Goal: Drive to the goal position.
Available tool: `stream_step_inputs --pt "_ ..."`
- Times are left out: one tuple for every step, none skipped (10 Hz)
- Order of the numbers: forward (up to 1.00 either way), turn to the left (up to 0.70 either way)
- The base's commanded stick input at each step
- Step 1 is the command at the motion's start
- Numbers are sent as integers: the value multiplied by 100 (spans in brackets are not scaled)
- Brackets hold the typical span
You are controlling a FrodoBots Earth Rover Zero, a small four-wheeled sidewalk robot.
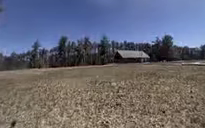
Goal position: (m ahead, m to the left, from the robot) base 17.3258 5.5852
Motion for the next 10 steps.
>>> stream_step_inputs --pt "70 0" --pt "70 0" --pt "70 0" --pt "70 0" --pt "70 0" --pt "70 0" --pt "70 0" --pt "70 0" --pt "70 0" --pt "70 0"
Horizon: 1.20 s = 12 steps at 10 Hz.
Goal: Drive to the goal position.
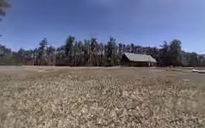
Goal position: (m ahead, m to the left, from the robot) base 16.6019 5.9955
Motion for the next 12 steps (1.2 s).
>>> stream_step_inputs --pt "70 0" --pt "70 0" --pt "70 0" --pt "70 0" --pt "70 0" --pt "70 0" --pt "70 0" --pt "70 0" --pt "70 0" --pt "70 0" --pt "70 0" --pt "70 0"
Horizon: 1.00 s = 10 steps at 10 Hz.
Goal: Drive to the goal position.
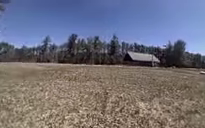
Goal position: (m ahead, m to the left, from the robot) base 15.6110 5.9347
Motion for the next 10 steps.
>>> stream_step_inputs --pt "70 0" --pt "70 0" --pt "70 0" --pt "70 0" --pt "70 0" --pt "70 0" --pt "70 0" --pt "70 0" --pt "70 0" --pt "70 0"
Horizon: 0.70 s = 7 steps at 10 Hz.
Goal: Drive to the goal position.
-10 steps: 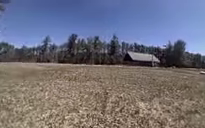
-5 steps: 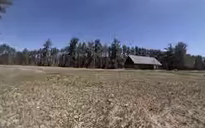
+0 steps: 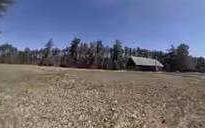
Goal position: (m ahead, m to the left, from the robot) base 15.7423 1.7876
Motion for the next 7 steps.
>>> stream_step_inputs --pt "70 0" --pt "70 0" --pt "70 0" --pt "70 0" --pt "70 0" --pt "70 0" --pt "70 0"
